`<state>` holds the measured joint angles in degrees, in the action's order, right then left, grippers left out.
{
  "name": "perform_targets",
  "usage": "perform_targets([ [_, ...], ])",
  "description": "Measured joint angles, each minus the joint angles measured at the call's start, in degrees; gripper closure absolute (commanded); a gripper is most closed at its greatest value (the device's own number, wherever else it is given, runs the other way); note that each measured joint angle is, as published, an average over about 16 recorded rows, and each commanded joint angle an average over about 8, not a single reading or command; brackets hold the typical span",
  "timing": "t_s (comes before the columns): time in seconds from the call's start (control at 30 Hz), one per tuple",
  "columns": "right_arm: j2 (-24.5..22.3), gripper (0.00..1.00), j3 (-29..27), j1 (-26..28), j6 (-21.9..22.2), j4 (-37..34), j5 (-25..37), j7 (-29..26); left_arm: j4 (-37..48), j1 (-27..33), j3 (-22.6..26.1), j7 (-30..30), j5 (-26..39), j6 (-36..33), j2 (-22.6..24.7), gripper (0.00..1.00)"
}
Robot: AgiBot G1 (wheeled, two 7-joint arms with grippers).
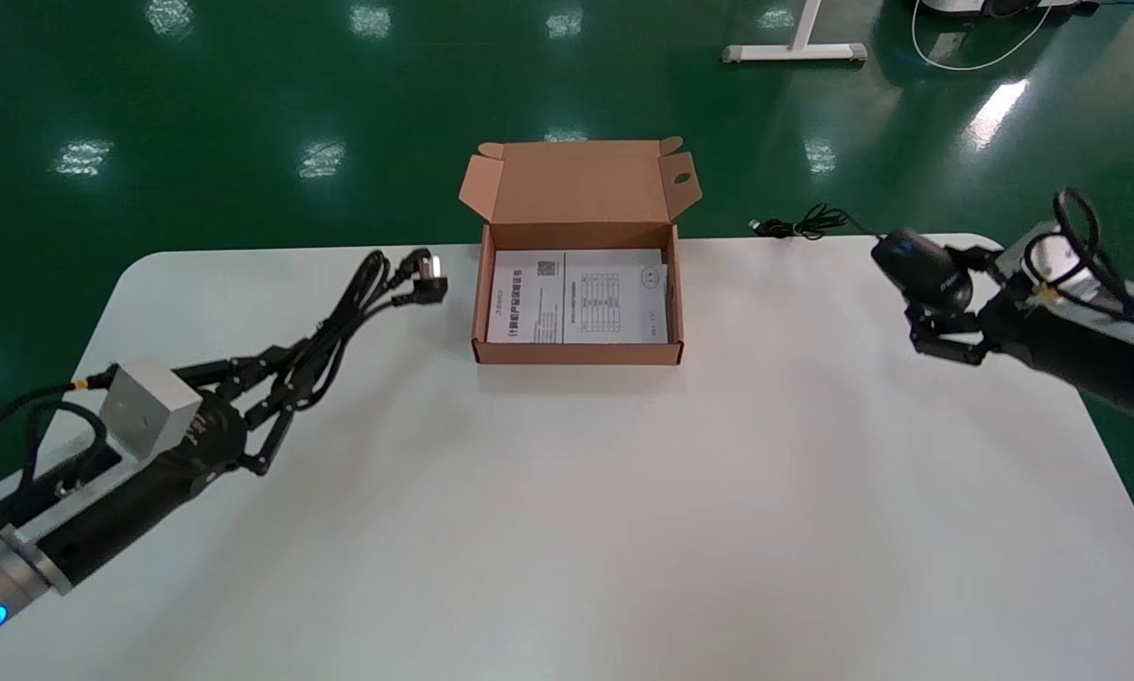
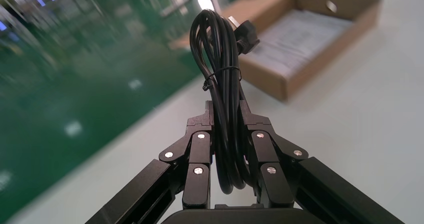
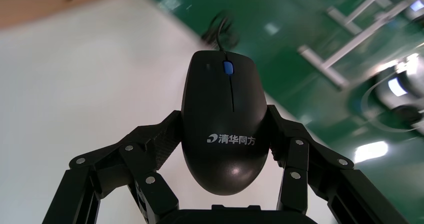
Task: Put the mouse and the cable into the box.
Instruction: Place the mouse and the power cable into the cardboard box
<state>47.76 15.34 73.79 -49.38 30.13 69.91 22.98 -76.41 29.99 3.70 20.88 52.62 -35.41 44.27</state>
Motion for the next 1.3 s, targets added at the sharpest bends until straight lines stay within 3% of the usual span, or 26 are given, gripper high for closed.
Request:
perform_targets([
  [0.27, 1.0, 1.00, -1.3, 5.5, 0.7, 1.0, -1.3, 0.9, 1.2, 6.8, 0.9, 4.9, 2.5, 1.0, 4.0, 1.00],
  [0.6, 2.4, 1.00, -0.1, 10.0, -4.1, 3.0, -1.2, -0.8, 4.1, 11.6, 1.1, 10.6, 4.1, 0.9, 7.7, 1.00],
  [0.87, 3.8, 1.00, 2.1, 10.1, -7.5, 7.4, -0.2, -4.2, 6.9, 14.1, 0.1, 14.9, 3.9, -0.4, 9.5, 1.00],
  [1.3, 7.2, 1.00, 6.3, 7.8, -9.3, 13.7, 2.9, -9.2, 11.5, 17.2, -1.4, 21.4, 2.6, -5.5, 11.2, 1.00],
])
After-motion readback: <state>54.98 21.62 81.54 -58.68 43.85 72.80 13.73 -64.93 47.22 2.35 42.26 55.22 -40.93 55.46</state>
